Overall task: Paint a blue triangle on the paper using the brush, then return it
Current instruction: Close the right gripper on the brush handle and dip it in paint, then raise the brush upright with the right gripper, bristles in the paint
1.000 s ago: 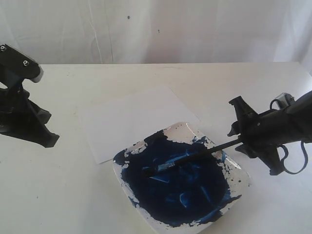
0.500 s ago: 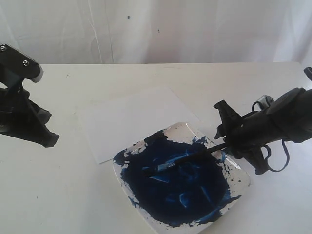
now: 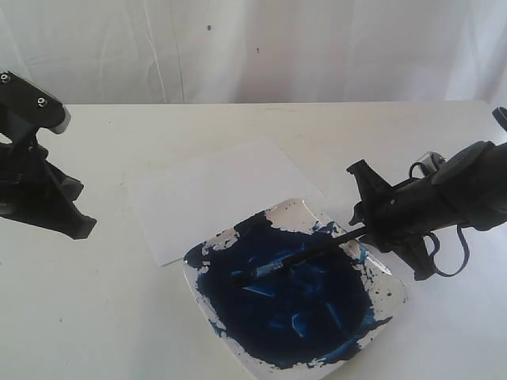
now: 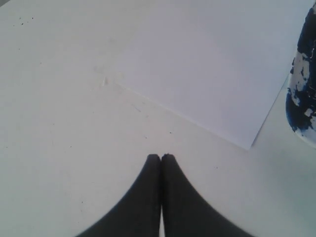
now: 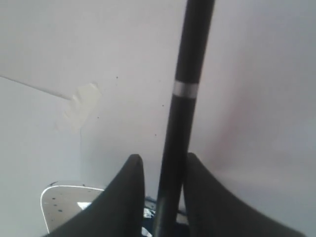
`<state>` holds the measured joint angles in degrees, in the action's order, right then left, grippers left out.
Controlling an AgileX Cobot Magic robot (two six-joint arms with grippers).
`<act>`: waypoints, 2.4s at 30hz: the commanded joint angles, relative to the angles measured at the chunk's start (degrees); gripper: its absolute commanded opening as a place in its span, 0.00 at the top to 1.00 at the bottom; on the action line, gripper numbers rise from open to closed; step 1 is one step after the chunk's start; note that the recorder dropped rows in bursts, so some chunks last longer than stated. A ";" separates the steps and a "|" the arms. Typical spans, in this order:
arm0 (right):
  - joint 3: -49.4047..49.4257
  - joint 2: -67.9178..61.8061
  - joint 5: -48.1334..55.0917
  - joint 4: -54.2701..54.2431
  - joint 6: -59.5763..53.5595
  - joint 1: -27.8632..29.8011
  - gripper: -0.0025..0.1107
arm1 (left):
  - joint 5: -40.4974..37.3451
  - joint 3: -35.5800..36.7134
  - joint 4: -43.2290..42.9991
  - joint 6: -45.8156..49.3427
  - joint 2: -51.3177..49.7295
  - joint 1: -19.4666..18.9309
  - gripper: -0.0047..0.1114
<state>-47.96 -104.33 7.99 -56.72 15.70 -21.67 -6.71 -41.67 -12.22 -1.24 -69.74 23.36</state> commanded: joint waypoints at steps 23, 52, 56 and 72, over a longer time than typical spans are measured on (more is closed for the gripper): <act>-0.22 10.18 -3.49 6.01 -9.01 -0.07 0.98 | -0.22 0.35 0.24 -0.02 0.07 0.37 0.96; 3.51 19.33 -35.52 51.13 -5.36 -17.27 0.98 | -0.22 0.35 0.24 -0.02 0.07 0.37 0.96; 5.96 19.33 -46.30 70.53 9.02 -16.62 0.98 | -0.22 0.35 0.24 -0.02 0.07 0.37 0.96; 7.43 11.34 -56.57 71.96 7.47 -16.52 0.98 | -0.22 0.35 0.24 -0.02 0.07 0.37 0.96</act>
<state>-40.77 -90.80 -44.97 15.03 22.95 -38.42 -6.71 -41.67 -12.22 -1.24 -69.74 23.36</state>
